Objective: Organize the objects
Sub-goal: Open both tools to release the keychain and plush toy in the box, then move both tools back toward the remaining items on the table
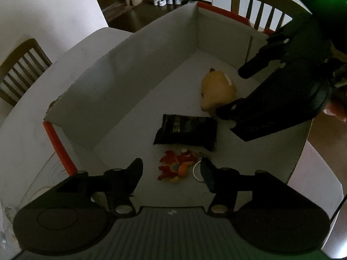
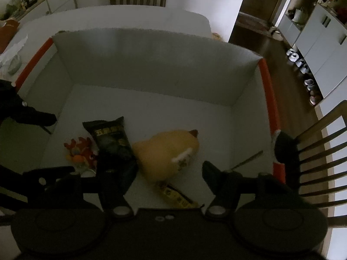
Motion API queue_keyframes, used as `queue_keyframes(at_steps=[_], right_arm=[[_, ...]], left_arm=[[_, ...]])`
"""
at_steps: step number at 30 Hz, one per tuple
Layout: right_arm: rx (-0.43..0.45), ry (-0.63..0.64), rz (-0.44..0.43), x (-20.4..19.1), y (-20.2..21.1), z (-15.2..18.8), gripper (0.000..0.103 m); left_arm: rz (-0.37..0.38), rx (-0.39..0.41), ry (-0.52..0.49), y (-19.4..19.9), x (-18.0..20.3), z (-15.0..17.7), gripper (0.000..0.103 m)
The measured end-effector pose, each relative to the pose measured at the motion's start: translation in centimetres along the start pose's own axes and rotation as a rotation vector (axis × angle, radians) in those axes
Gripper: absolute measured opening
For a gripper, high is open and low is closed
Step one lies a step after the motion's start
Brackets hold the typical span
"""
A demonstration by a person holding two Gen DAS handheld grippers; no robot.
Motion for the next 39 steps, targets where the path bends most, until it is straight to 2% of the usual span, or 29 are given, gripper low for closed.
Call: queue_keyframes(at_steps=[13, 25, 36, 39], right_arm=[[0.11, -0.007, -0.01, -0.7, 5.5, 0.8, 0.07], [0.216, -0.023, 0.005, -2.9, 11.3, 0.7, 0.071], [0.265, -0.073, 0.01, -8.0, 14.7, 0.5, 0.076], [0.276, -0.102, 0.007, -9.6, 15.2, 0.4, 0.079]], left_arm=[[0.054, 0.093, 0.066, 3.2, -0.2, 0.4, 0.061], [0.125, 0.217, 0.112, 8.6, -1.7, 1.7, 0.061], [0.177, 0.307, 0.123, 13.3, -5.1, 4.5, 0.061], [0.179, 0.331, 0.125, 14.4, -6.5, 5.6, 0.069]])
Point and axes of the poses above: each gripper's, at about its wrist camera, not at the fingertips, and y roughly against the way its jaws point, x to its right, z to its underside, the point moved 3 cm from there along -y, roughly the way its jaws point, and after that the axes turned 15 degrees about y, right-handed, at the moved point
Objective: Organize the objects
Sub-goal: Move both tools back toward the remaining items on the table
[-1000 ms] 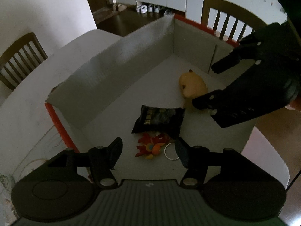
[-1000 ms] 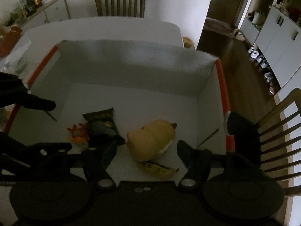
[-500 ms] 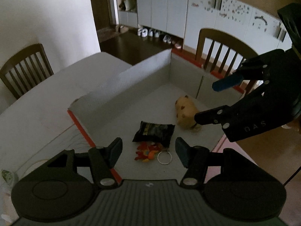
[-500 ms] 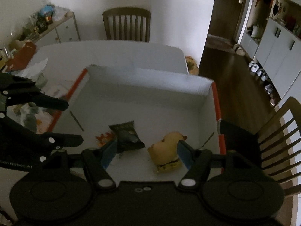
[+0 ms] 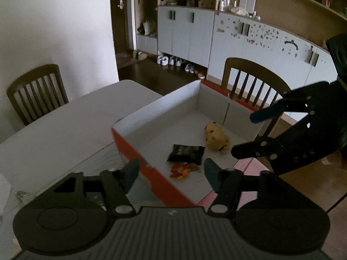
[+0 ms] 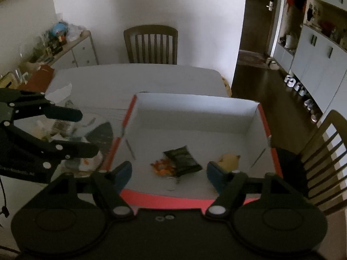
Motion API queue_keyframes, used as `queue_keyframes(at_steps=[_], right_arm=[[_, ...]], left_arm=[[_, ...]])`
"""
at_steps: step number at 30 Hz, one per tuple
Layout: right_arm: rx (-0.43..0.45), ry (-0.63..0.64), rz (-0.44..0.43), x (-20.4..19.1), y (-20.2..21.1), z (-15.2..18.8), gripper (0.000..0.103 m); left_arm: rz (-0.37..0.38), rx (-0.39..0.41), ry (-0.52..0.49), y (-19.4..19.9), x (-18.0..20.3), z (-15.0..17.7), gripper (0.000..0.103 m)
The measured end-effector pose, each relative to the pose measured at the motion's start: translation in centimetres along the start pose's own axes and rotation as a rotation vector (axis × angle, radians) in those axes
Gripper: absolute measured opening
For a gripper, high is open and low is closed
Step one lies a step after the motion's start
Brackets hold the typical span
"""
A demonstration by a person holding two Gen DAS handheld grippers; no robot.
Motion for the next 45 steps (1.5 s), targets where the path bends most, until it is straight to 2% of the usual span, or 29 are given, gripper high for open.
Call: queue_keyframes(at_steps=[5, 15, 24, 30, 37, 45], right_arm=[[0.013, -0.019, -0.024, -3.3, 0.2, -0.5, 0.084], [0.033, -0.058, -0.011, -9.9, -0.8, -1.6, 0.097], [0.013, -0.063, -0.004, -14.4, -2.6, -2.5, 0.099], [-0.015, -0.079, 0.0, -16.2, -3.8, -2.5, 0.099], [-0.047, -0.076, 0.014, -17.6, -5.6, -3.0, 0.099], [-0.092, -0.043, 0.033, -18.2, -8.7, -3.8, 0.099]], left_arm=[[0.002, 0.012, 0.023, 2.2, -2.8, 0.8, 0.071], [-0.024, 0.044, 0.094, 6.2, -9.8, 2.5, 0.081], [-0.056, 0.041, 0.209, 8.2, -16.9, 4.7, 0.083], [-0.091, 0.036, 0.239, 8.8, -20.6, 6.5, 0.085], [-0.126, 0.05, 0.285, 9.4, -24.6, 7.6, 0.099], [-0.183, 0.085, 0.35, 9.1, -29.3, 8.8, 0.103]])
Point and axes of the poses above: each gripper's, at about its wrist camera, not at the fingertips, and y roughly against the way its jaws point, x to its right, z to its underside, the point moved 3 cm from there along -y, roughly the way its jaws point, and after that the axes turned 15 degrees about y, right-handed, at the moved point
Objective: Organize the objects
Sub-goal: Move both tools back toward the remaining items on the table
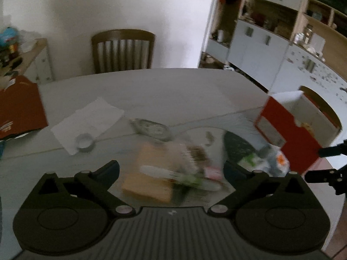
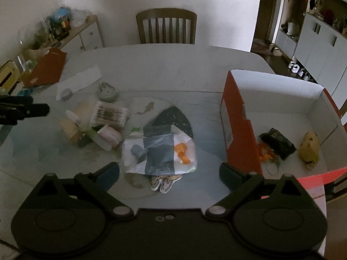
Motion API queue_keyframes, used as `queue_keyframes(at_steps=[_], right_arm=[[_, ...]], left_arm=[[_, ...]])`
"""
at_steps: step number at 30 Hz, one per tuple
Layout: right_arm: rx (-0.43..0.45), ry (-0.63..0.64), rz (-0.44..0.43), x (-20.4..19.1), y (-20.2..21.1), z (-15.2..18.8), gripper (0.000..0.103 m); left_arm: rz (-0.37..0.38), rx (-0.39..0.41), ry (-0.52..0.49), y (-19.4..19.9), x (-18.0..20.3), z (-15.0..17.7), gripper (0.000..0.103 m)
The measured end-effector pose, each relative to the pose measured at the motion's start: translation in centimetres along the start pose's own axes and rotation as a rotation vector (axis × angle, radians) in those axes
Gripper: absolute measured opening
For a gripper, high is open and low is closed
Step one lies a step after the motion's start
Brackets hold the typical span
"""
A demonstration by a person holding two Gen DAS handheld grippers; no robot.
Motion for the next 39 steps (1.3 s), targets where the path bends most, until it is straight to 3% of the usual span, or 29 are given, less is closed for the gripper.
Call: queue_keyframes(at_steps=[12, 22, 31, 37, 39], right_arm=[[-0.065, 0.011, -0.005, 1.0, -4.5, -1.3, 0.099], [-0.099, 0.001, -0.056, 1.4, -7.3, -1.6, 0.099], [-0.122, -0.015, -0.103, 1.5, -8.7, -1.1, 0.097], [-0.137, -0.04, -0.123, 1.6, -9.1, -0.8, 0.092], [-0.137, -0.044, -0.123, 1.6, -9.1, -0.7, 0.091]], left_arm=[[-0.188, 0.046, -0.009, -4.0, -6.8, -1.7, 0.103], [-0.202, -0.004, 0.065, -8.3, -10.9, -3.5, 0.103], [-0.268, 0.0, 0.035, -11.8, -12.6, -4.8, 0.102], [-0.268, -0.003, 0.034, -13.5, -13.3, -5.4, 0.101], [-0.262, -0.005, 0.027, -13.8, -13.2, -5.2, 0.094]])
Point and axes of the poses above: each gripper's, at about its wrist camera, not at the fingertips, and y roughly against the way its jaws point, x to its right, z to its underside, the point moved 3 cm from there along -y, roughly the way its jaws point, and after that the axes turned 15 degrees about y, right-handed, at the moved point
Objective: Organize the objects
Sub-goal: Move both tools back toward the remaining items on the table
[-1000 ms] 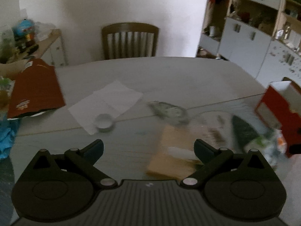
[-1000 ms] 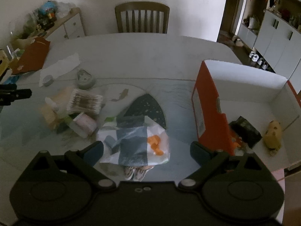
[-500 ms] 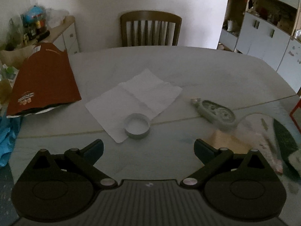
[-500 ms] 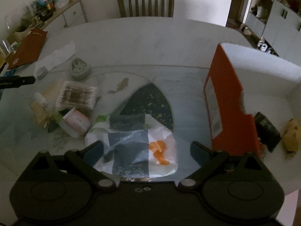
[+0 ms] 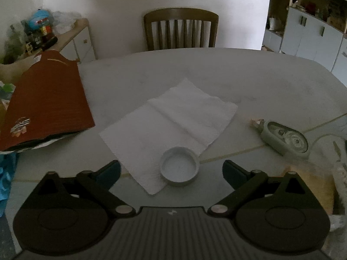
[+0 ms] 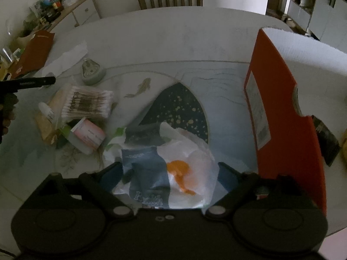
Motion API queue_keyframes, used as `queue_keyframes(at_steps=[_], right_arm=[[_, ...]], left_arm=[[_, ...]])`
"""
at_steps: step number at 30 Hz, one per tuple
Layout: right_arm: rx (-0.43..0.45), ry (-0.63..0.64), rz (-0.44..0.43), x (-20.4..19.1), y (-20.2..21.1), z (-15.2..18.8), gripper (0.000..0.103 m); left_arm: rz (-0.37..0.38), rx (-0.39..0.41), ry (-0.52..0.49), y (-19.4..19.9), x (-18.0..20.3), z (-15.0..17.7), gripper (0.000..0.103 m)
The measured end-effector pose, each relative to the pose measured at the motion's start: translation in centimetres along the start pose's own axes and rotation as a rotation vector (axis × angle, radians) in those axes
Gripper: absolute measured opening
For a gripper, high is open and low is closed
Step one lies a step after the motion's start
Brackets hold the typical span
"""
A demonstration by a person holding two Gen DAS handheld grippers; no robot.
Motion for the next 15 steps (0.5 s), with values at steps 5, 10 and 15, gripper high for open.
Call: queue_keyframes(at_steps=[5, 10, 15], right_arm=[[0.004, -0.01, -0.004, 0.02, 0.01, 0.06, 0.088], [0.014, -0.027, 0.002, -0.01, 0.27, 0.16, 0.083], [0.009, -0.012, 0.021, -0.19, 0.51, 0.23, 0.073]], left_arm=[[0.011, -0.001, -0.003, -0.31, 0.19, 0.18, 0.072], [0.013, 0.008, 0.007, -0.21, 0.3, -0.01, 0.045], [0.008, 0.009, -0.004, 0.09, 0.61, 0.08, 0.038]])
Point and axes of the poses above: each gripper's, at about its wrist camera, not at the fingertips, and y roughly against the way its jaws point, x to its right, z to its underside, the point moved 3 cm from there along -y, roughly the way its jaws point, and after that the axes turned 15 degrees about y, right-handed, at the moved point
